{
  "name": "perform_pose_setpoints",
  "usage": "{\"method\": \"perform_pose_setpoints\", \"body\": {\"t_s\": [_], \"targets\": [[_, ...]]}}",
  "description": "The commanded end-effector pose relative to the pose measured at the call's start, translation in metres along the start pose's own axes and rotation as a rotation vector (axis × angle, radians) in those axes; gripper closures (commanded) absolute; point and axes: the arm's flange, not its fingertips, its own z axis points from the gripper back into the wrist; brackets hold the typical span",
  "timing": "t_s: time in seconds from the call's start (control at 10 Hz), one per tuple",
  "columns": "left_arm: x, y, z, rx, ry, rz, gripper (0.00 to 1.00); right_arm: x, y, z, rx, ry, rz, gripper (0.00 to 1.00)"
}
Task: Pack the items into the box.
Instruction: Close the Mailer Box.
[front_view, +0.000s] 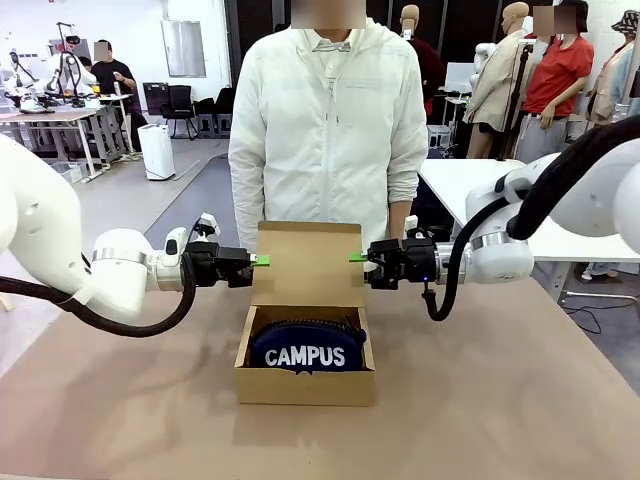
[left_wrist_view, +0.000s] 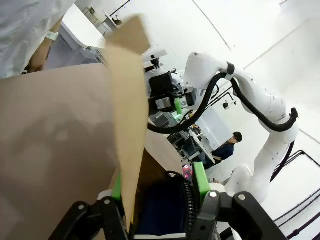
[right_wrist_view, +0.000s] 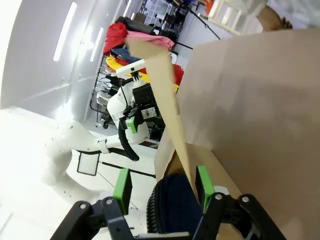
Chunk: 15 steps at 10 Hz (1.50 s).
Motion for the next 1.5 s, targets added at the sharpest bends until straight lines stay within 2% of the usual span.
{"method": "perform_pose_setpoints", "body": {"t_s": [0.0,0.1,0.2,0.7,0.8,0.9,1.0,1.2,1.4], "targets": [[-0.010,-0.020,0.002,-0.004,-0.009,-0.085,0.36,-0.023,0.017,0.002,-0.012,-0.027,0.090,0.31],[-0.010,-0.025,0.006,0.002,-0.024,-0.089,0.36,-0.024,0.017,0.002,-0.013,-0.026,0.081,0.31],[-0.001,-0.007,0.000,0.000,0.000,-0.031,0.36,-0.006,0.012,0.004,-0.004,-0.001,0.041,0.31],[-0.006,-0.007,0.001,0.003,-0.001,-0.041,0.36,-0.012,0.011,0.008,-0.008,-0.002,0.048,0.31],[-0.006,-0.015,-0.004,-0.067,0.011,-0.098,0.36,-0.016,0.020,-0.004,-0.040,0.060,0.132,0.31],[-0.011,-0.025,-0.007,-0.109,0.017,-0.205,0.36,-0.026,0.025,-0.015,-0.100,0.059,0.212,0.31],[-0.018,-0.034,-0.009,-0.104,-0.001,-0.305,0.36,-0.040,0.028,-0.025,-0.108,0.079,0.300,0.31],[-0.033,-0.053,-0.015,-0.109,0.012,-0.463,0.36,-0.064,0.040,-0.033,-0.161,0.043,0.484,0.31],[-0.056,-0.062,-0.018,-0.104,0.050,-0.558,0.36,-0.078,0.047,-0.033,-0.132,0.001,0.639,0.31]]}}
